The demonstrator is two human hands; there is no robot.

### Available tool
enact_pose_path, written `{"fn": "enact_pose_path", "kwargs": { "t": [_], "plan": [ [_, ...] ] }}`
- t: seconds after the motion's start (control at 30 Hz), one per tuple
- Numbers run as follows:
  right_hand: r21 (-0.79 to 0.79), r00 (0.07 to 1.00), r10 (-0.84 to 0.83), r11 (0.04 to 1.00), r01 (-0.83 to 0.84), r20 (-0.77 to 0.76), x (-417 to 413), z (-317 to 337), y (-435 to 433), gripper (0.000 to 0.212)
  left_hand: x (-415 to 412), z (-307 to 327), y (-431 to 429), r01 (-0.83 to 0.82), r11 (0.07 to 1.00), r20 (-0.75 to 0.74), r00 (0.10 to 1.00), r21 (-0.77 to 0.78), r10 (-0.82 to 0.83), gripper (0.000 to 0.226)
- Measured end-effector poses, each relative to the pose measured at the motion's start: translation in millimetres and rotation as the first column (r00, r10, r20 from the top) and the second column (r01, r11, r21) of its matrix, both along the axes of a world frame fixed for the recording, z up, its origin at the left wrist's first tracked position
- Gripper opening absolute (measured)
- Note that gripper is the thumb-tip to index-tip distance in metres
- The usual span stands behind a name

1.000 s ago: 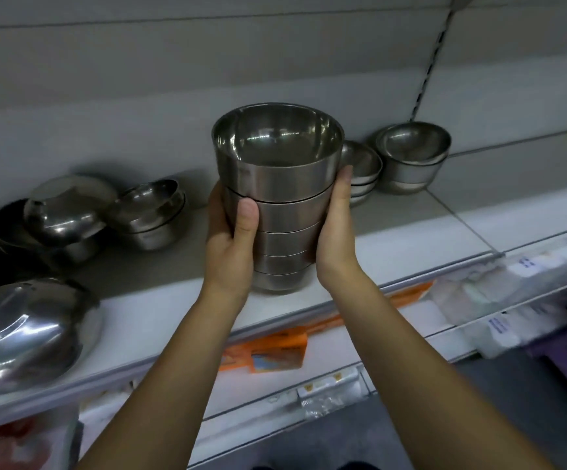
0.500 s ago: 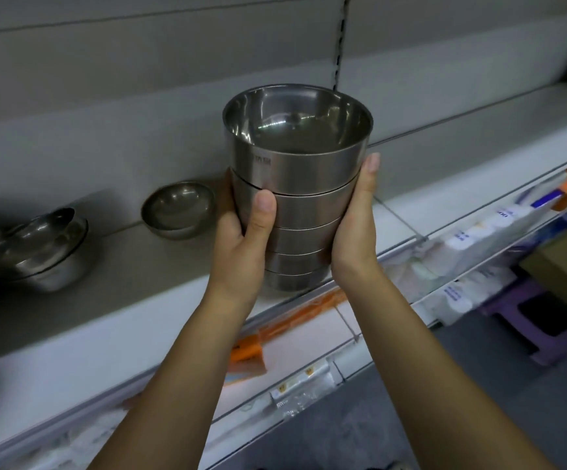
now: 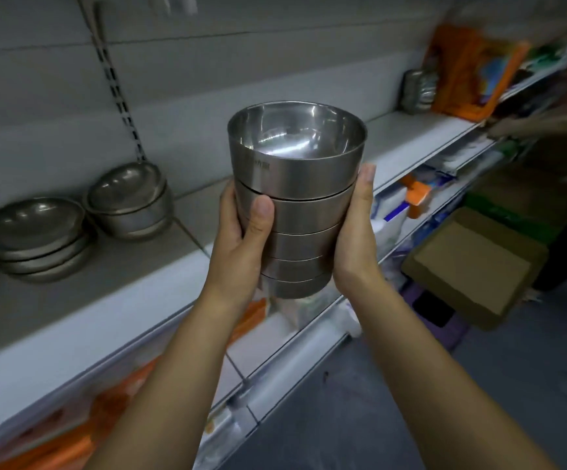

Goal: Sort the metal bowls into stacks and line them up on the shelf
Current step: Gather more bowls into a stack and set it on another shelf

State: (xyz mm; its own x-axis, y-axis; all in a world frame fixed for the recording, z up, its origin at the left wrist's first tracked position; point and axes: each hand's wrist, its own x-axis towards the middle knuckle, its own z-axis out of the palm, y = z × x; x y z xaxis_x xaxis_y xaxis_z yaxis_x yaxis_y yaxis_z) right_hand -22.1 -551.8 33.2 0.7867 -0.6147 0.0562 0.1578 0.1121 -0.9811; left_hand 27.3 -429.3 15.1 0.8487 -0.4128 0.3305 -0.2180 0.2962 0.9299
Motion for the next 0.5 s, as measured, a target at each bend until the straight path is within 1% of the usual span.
{"fn": "enact_pose_path", "kwargs": {
  "t": [0.07,0.13,0.17,0.23,0.27,0.3,0.4,0.47,0.5],
  "plan": [
    [-0.006,1.000,-0.029,1.000,0.029,0.006,-10.4,0.5,-35.8,0.053,-5.9,-1.1,-35.7,0.027,1.000,0.013,1.000,0.005,-0.027,0.101],
    [-0.002,0.998,-0.056,0.998,0.056,0.012,-17.5,-0.7,-67.4,0.053,-10.0,-0.8,-67.5,0.054,0.998,0.020,0.998,0.020,-0.054,0.101],
    [0.005,0.998,-0.064,0.998,0.064,0.015,-19.9,-1.3,-81.7,0.056,-11.0,-0.7,-82.2,0.067,0.997,0.012,0.998,0.025,-0.068,0.102],
    [0.013,0.997,-0.079,0.997,0.079,0.010,-20.4,-1.7,-106.8,0.076,-8.9,-1.5,-108.5,0.090,0.995,0.002,0.996,0.037,-0.091,0.105],
    [0.017,0.996,-0.093,0.996,0.093,0.004,-20.2,-1.6,-118.1,0.083,-6.7,-1.2,-121.1,0.095,0.995,0.004,0.995,0.044,-0.095,0.104],
    [0.020,0.994,-0.110,0.994,0.111,-0.007,-18.7,-2.1,-129.9,0.081,-3.4,-1.2,-133.7,0.101,0.994,0.007,0.995,0.049,-0.101,0.103],
    [0.018,0.991,-0.136,0.990,0.137,-0.005,-10.1,-4.0,-167.4,0.057,11.2,-3.1,-172.8,0.137,0.989,-0.003,0.991,0.055,-0.137,0.088],
    [0.016,0.989,-0.145,0.989,0.145,0.010,0.9,-3.7,-194.0,0.054,25.5,-5.3,-200.5,0.149,0.987,-0.005,0.989,0.060,-0.149,0.079],
    [0.018,0.989,-0.147,0.989,0.147,0.010,8.1,-4.4,-208.1,0.052,33.5,-6.3,-214.7,0.153,0.986,-0.003,0.988,0.059,-0.153,0.079]
  ]
}}
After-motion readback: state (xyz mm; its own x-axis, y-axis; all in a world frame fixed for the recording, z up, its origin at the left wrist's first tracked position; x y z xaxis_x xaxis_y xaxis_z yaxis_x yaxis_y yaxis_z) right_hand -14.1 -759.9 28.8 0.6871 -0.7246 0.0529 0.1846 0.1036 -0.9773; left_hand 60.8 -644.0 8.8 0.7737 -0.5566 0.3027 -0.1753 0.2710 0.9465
